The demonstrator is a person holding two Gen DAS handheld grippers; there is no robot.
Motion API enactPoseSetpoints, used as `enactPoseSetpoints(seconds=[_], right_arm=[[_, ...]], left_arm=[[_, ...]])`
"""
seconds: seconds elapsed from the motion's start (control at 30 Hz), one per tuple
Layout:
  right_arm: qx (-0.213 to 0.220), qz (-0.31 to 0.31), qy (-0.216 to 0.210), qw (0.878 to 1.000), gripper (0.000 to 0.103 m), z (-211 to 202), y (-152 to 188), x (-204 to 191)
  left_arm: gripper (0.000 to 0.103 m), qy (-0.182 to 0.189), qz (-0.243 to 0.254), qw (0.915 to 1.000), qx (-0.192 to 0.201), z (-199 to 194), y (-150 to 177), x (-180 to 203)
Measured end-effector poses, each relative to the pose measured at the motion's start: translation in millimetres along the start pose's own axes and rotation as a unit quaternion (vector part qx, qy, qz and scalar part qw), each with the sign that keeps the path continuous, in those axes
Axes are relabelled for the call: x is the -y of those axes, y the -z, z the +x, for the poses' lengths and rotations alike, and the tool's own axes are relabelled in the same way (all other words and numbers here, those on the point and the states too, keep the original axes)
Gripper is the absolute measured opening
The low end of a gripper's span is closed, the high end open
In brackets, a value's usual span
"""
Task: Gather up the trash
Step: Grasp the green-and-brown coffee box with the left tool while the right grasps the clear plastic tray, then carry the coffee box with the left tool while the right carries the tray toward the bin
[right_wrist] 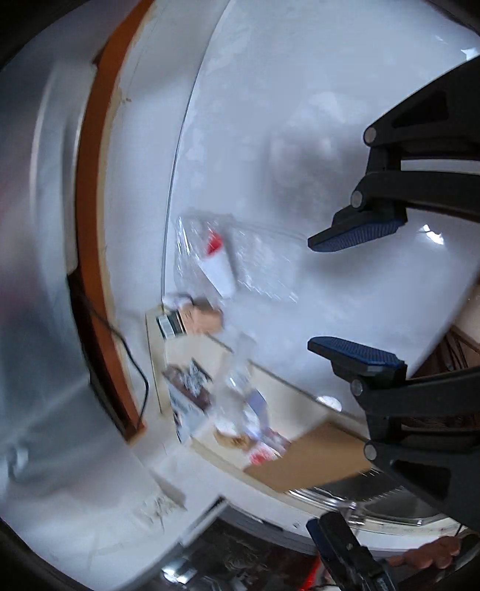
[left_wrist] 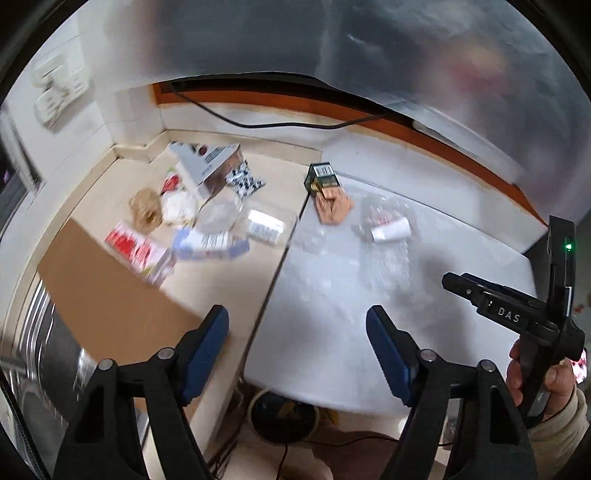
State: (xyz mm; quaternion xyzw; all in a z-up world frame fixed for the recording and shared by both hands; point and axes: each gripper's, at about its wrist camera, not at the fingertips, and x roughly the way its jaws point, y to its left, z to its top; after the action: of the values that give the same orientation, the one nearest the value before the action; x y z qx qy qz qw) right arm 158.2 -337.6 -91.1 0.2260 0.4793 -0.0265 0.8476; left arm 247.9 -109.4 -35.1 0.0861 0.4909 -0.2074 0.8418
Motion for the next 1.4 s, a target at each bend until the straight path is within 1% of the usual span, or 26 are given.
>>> enactPoseSetpoints(seconds=[0.13, 0.2, 0.23, 0.3, 0.33, 0.43, 0.53, 0.6, 0.7, 0.83, 0.9, 1.0, 1.1, 1.2, 1.23, 1.27, 1.3, 1.37, 1.4], right_arm=[[-0.028, 0.009, 0.009, 1.0, 0.048, 46.2, -28.4, 22.2], [-0.043, 0.014, 0.012, 0.999, 0.048, 64.3, -34.8, 28.5], [-0.051, 0.015, 0.011, 0.999, 0.048, 73.8, -38.5, 31.4], [-0.065, 0.014, 0.01, 0.998, 0.042, 89.3, -41.8, 35.5], [-0.074, 0.011, 0.01, 0.997, 0.042, 97.3, -42.0, 36.3], [-0.08, 0.006, 0.009, 0.997, 0.038, 108.0, -42.4, 37.4], [-0.075, -0.004, 0.016, 0.997, 0.023, 111.4, -42.1, 39.2], [-0.078, -0.007, 0.019, 0.997, 0.01, 112.4, -43.3, 42.6], [-0.068, 0.003, 0.002, 0.998, 0.006, 104.8, -43.3, 52.4], [-0.035, 0.015, 0.012, 0.999, 0.006, 83.9, -43.4, 62.7], [-0.026, 0.03, 0.008, 0.999, 0.006, 74.9, -42.3, 71.3], [-0.024, 0.045, 0.004, 0.999, 0.006, 69.9, -40.7, 81.3], [-0.025, 0.059, 0.003, 0.998, 0.006, 69.6, -40.4, 91.0], [-0.026, 0.069, 0.001, 0.997, 0.006, 71.7, -39.8, 95.6], [-0.027, 0.071, 0.001, 0.997, 0.006, 73.0, -40.2, 95.7], [-0.027, 0.072, 0.001, 0.997, 0.006, 73.9, -40.1, 95.4], [-0.029, 0.074, -0.001, 0.997, 0.006, 74.9, -40.1, 96.4], [-0.03, 0.078, 0.0, 0.996, 0.006, 76.3, -39.3, 97.1], [-0.031, 0.08, -0.001, 0.996, 0.006, 76.6, -39.2, 97.8]], left_arm=[[0.064, 0.002, 0.006, 0.9998, -0.021, 38.6, -30.8, 12.2], [0.064, 0.005, 0.011, 0.9994, -0.033, 60.5, -47.1, 19.3], [0.064, 0.006, 0.014, 0.9993, -0.035, 65.7, -50.4, 20.8], [0.064, 0.01, 0.019, 0.9988, -0.043, 83.8, -65.2, 27.1], [0.064, 0.011, 0.019, 0.9987, -0.045, 87.4, -68.4, 27.6], [0.064, 0.015, 0.023, 0.9981, -0.056, 111.4, -88.5, 37.4], [0.064, 0.015, 0.028, 0.9973, -0.066, 130.7, -101.2, 45.7], [0.064, 0.017, 0.031, 0.9965, -0.076, 145.7, -108.6, 51.3], [0.064, 0.013, 0.04, 0.995, -0.091, 171.8, -117.3, 61.9], [0.064, 0.012, 0.037, 0.9929, -0.112, 201.7, -124.4, 69.7], [0.064, 0.011, 0.035, 0.9925, -0.117, 212.6, -127.6, 72.8], [0.064, 0.005, 0.035, 0.9919, -0.122, 227.1, -131.0, 77.7], [0.064, -0.014, 0.034, 0.9904, -0.133, 244.5, -132.7, 80.0], [0.064, -0.034, 0.027, 0.9903, -0.132, 257.2, -134.7, 80.0], [0.062, -0.037, 0.025, 0.9904, -0.131, 260.0, -135.1, 79.2], [0.057, -0.041, 0.023, 0.9905, -0.129, 263.4, -135.2, 78.3], [0.049, -0.044, 0.021, 0.9902, -0.131, 266.6, -135.2, 77.5], [0.047, -0.048, 0.014, 0.9904, -0.129, 268.0, -134.4, 75.8], [0.042, -0.048, 0.011, 0.9908, -0.126, 267.3, -134.0, 74.7]])
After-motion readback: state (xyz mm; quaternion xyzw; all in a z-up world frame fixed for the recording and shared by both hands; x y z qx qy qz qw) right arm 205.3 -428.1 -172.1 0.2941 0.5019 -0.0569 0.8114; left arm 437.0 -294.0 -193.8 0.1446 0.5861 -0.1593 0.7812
